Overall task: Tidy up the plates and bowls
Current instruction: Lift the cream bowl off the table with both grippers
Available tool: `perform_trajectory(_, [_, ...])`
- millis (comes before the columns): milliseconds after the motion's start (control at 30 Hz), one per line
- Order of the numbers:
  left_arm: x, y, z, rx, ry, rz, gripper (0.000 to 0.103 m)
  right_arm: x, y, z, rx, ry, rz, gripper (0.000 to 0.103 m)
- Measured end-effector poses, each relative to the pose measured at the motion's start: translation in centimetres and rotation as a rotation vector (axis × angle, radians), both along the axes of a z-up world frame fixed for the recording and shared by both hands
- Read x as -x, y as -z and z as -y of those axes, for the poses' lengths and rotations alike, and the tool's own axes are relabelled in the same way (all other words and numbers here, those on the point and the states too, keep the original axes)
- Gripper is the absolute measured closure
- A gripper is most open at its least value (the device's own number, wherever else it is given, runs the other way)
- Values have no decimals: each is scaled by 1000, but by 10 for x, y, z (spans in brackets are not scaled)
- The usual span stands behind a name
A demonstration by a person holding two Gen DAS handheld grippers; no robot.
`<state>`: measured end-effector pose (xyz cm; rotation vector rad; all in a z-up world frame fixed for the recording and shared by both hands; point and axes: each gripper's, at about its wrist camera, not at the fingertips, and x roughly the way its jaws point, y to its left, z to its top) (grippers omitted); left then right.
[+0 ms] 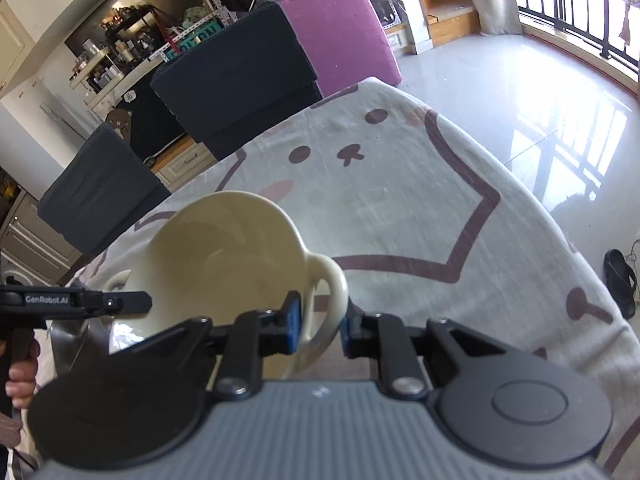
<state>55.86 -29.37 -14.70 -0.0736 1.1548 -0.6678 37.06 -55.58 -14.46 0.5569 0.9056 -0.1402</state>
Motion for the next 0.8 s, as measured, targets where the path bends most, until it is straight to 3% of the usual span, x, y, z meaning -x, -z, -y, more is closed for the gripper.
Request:
perform_trajectory(167, [10,-20,-3,15,-6,34,78,10,-10,-2,3,12,27,79])
perform_trajectory(800, [110,-126,-80,88,-108,99,78,77,-120,-53,66,-43,156,80])
